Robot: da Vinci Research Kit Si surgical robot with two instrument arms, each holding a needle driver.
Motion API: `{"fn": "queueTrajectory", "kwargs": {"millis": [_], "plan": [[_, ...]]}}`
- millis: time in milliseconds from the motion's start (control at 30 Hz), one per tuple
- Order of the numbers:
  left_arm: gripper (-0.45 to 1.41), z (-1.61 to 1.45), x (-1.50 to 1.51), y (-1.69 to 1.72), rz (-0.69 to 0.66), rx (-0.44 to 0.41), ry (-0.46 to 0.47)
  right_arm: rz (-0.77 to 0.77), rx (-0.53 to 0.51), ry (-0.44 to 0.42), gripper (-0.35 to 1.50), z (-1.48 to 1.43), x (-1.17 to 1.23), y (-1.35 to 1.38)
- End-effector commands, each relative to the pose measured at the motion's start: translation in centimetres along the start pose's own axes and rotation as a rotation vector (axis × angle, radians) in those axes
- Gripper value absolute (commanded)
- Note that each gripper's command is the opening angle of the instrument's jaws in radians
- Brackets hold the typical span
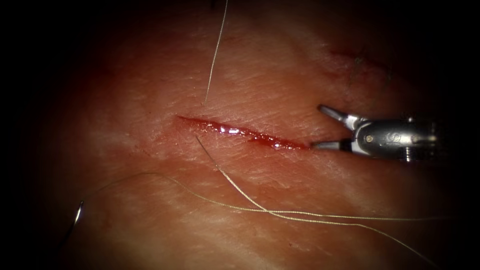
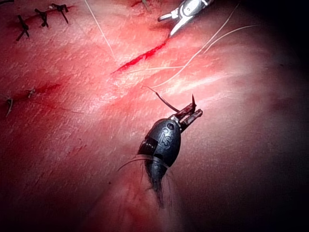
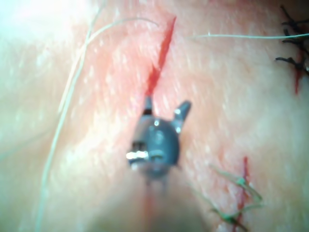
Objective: Wound Closure
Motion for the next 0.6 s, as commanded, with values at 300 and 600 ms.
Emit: {"fn": "queueTrajectory", "kwargs": {"millis": [300, 600], "plan": [[-0.45, 0.08, 0.17, 0.14, -0.014, -0.026, 0.009, -0.057, 0.029, 0.069, 1.11, 0.98, 0.15, -0.32], [-0.45, 0.04, 0.30, 0.26, -0.016, -0.051, 0.018, -0.094, 0.049, 0.077, 1.11, 1.41, 0.17, -0.52]]}}
